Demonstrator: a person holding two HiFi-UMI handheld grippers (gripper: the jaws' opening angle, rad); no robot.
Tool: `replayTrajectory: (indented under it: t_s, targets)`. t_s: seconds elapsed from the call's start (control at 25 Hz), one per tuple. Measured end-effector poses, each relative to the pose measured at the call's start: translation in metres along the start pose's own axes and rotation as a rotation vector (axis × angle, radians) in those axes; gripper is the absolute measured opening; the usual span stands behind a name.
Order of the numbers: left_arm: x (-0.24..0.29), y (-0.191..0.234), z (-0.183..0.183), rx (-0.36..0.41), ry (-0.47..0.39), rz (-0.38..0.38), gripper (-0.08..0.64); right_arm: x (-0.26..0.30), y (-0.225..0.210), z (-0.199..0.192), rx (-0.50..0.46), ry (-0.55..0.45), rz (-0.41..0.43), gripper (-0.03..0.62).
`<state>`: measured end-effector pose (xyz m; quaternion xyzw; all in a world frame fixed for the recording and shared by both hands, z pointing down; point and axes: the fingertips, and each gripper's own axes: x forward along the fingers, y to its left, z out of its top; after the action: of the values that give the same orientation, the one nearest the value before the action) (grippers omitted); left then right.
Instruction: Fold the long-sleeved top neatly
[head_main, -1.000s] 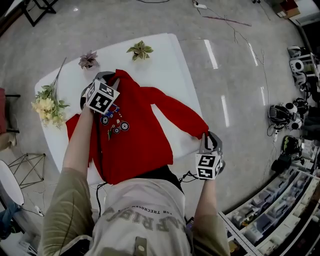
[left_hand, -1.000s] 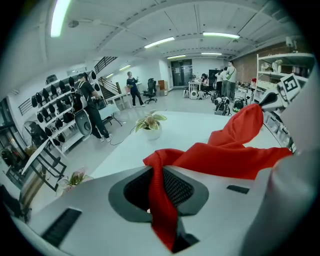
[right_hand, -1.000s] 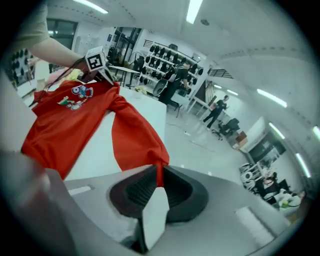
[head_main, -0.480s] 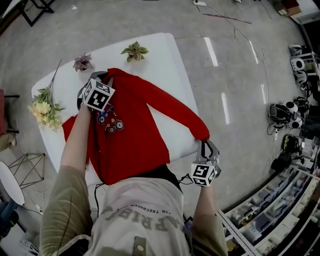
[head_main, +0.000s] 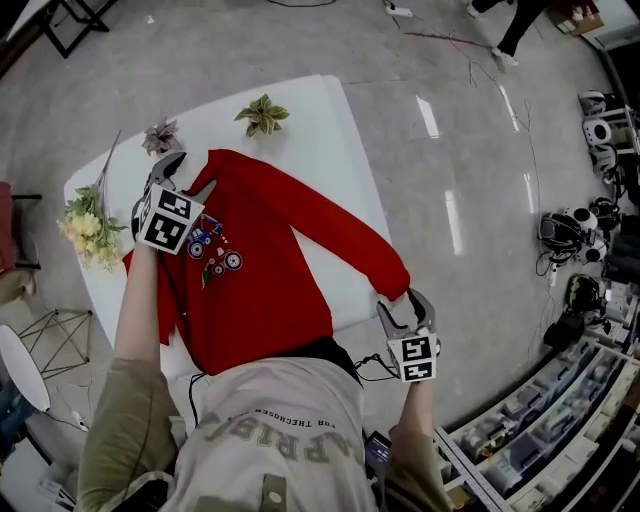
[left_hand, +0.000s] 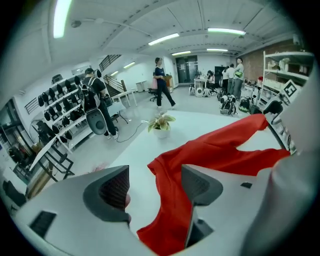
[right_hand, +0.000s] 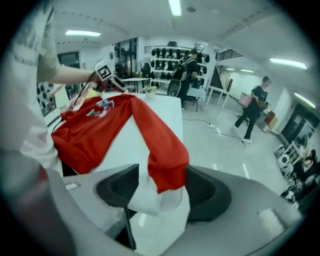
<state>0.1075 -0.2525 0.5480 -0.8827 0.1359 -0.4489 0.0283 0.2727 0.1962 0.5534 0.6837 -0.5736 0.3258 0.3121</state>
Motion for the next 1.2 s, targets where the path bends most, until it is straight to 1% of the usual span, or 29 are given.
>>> replayTrajectory:
  t_s: [0.08,0.12,0.24,0.32,0.4,0.48,0.56,0.68,0.72,0.8,0.84,0.92,0.96,1.04,1.12,1.2]
  targets:
    - [-0.020,-0.009,0.008,-0.030,-0.043,-0.004,0.308,-0.010,-0.013,0.011,0.086,-0.059,-0.015,0.276]
    - [-0.025,-0.021,0.013,-0.035,-0.058,-0.026,0.308,-0.012,-0.020,0.014,0.130,-0.078,-0.024,0.276]
    - [-0.025,-0.077,0.025,-0.031,-0.082,-0.137,0.308,-0.007,-0.039,0.009,0.258,-0.084,-0.042,0.276]
    - [-0.016,-0.118,0.029,-0.043,-0.075,-0.204,0.307,0.003,-0.049,0.001,0.341,-0.078,-0.047,0.276]
    - [-0.004,-0.153,0.029,-0.050,-0.043,-0.246,0.307,0.012,-0.058,-0.005,0.421,-0.083,-0.049,0.276]
    - [0.009,-0.181,0.024,-0.053,0.009,-0.260,0.307,0.021,-0.065,-0.008,0.494,-0.089,-0.052,0.276]
    - [0.018,-0.200,0.015,-0.070,0.063,-0.253,0.307,0.028,-0.070,-0.011,0.559,-0.094,-0.040,0.276]
    - [0.027,-0.212,0.001,-0.090,0.122,-0.226,0.299,0.037,-0.070,-0.013,0.648,-0.100,0.017,0.275]
    - [0.028,-0.213,-0.002,-0.085,0.134,-0.217,0.279,0.039,-0.069,-0.015,0.666,-0.097,0.043,0.274]
    - [0.029,-0.214,-0.007,-0.072,0.142,-0.213,0.250,0.042,-0.067,-0.018,0.669,-0.081,0.088,0.253]
    - [0.028,-0.215,-0.009,-0.066,0.145,-0.220,0.238,0.042,-0.067,-0.019,0.649,-0.069,0.100,0.197]
    - [0.026,-0.214,-0.012,-0.052,0.154,-0.239,0.204,0.040,-0.071,-0.019,0.574,-0.049,0.093,0.091]
    - [0.025,-0.212,-0.013,-0.047,0.158,-0.247,0.198,0.037,-0.077,-0.017,0.535,-0.047,0.079,0.061]
    - [0.024,-0.210,-0.016,-0.052,0.161,-0.255,0.198,0.030,-0.094,-0.010,0.483,-0.059,0.044,0.057]
    - [0.025,-0.210,-0.018,-0.070,0.159,-0.259,0.199,0.030,-0.111,-0.007,0.459,-0.055,0.024,0.057]
    - [0.025,-0.209,-0.018,-0.080,0.160,-0.257,0.199,0.041,-0.118,-0.014,0.451,-0.009,0.049,0.057]
